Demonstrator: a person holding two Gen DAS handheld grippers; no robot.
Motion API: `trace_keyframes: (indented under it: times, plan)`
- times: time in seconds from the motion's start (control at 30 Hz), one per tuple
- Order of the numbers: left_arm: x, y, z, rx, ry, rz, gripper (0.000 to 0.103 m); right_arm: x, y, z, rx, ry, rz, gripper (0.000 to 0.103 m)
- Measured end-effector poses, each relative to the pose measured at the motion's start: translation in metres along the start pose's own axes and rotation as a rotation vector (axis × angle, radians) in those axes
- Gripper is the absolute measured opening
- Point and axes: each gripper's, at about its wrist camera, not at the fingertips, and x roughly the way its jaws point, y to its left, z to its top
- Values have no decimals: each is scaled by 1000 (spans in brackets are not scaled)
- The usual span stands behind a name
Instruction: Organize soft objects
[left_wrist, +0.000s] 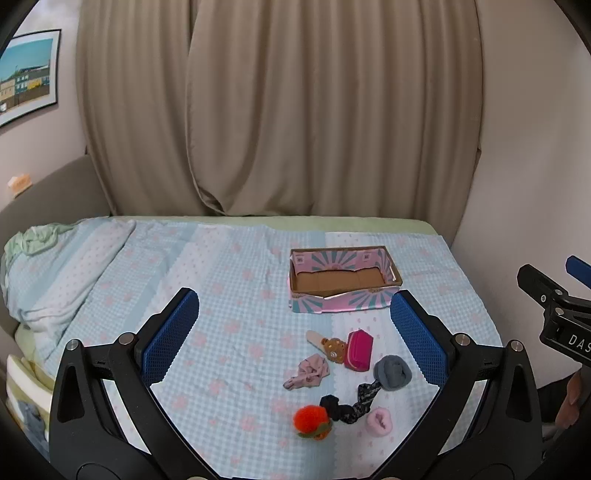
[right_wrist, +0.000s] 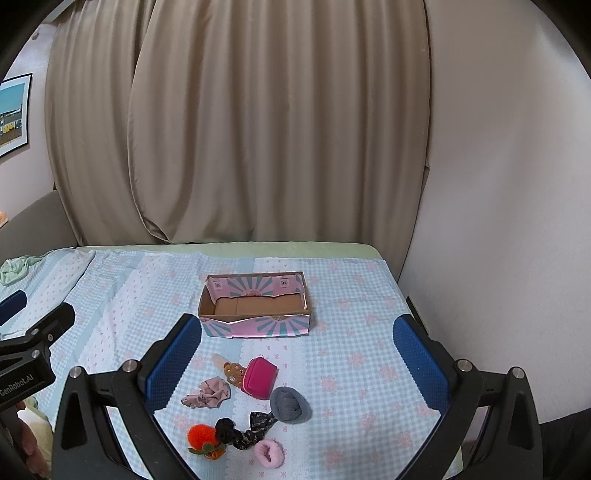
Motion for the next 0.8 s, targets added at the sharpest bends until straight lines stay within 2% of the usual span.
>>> trace_keyframes:
  times: [0.53,0.8]
  plan:
    - [0,3,1,-6,0,-14,103,0,0,-2,0,-1,2,103]
    - [15,11,2,1,84,-24,103,11,1,-5,19,63,45,103]
